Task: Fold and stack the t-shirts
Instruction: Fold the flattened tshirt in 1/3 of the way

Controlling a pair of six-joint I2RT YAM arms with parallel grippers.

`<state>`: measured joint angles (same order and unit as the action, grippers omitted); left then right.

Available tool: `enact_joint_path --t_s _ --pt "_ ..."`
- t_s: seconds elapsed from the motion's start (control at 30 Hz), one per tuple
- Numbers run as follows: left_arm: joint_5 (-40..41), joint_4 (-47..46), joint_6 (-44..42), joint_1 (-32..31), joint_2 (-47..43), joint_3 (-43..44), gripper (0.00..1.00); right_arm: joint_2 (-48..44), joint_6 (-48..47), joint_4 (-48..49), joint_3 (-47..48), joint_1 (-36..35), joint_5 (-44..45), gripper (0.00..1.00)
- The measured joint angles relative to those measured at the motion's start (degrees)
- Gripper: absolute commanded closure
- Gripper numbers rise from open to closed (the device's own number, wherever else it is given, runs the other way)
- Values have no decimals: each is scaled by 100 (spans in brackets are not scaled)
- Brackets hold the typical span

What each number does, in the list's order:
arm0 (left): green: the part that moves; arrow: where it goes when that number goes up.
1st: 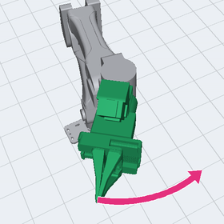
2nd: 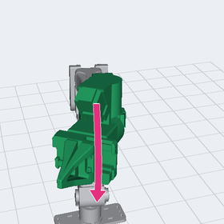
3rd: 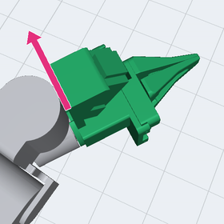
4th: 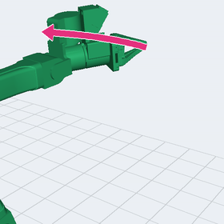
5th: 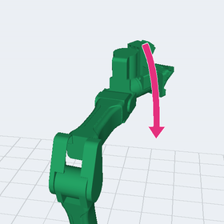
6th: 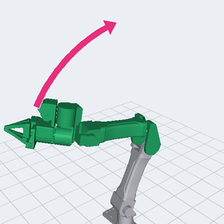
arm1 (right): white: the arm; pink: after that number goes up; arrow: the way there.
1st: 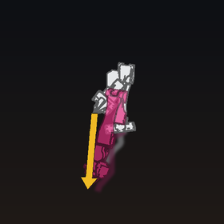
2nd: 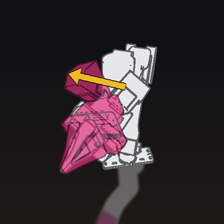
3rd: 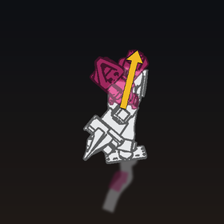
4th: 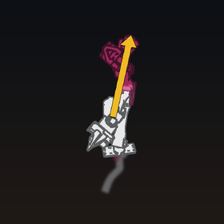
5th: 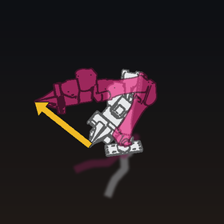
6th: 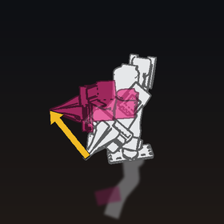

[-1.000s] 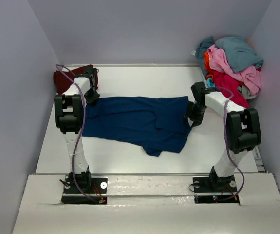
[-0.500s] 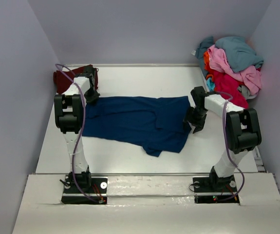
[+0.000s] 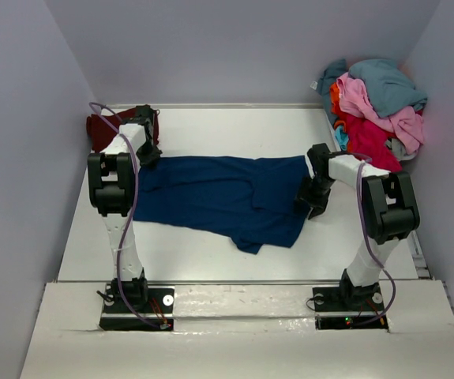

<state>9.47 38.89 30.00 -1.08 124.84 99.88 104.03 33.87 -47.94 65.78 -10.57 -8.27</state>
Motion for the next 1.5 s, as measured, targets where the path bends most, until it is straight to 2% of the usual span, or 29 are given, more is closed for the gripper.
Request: enact_joint_path --t_s 0.03,0.07,0.13,0.33,0.73,1.0,1.5 --pt "0 -2 -2 0 0 0 73 11 7 2 2 0 -20 54" --pt "-2 -2 -2 0 0 2 73 28 13 4 9 -2 -61 66" --pt "0 -2 -2 0 0 2 73 63 11 35 15 -2 -101 80" --pt "0 -2 -4 0 0 2 73 186 57 87 66 -4 -284 93" --pt "-116 -120 -4 9 0 -166 74 168 92 76 66 -15 -247 93" --pt "-179 -138 0 9 -2 -173 74 -92 85 20 63 -31 111 93" --pt "-273 61 0 13 258 278 73 -503 -87 -195 63 608 358 93"
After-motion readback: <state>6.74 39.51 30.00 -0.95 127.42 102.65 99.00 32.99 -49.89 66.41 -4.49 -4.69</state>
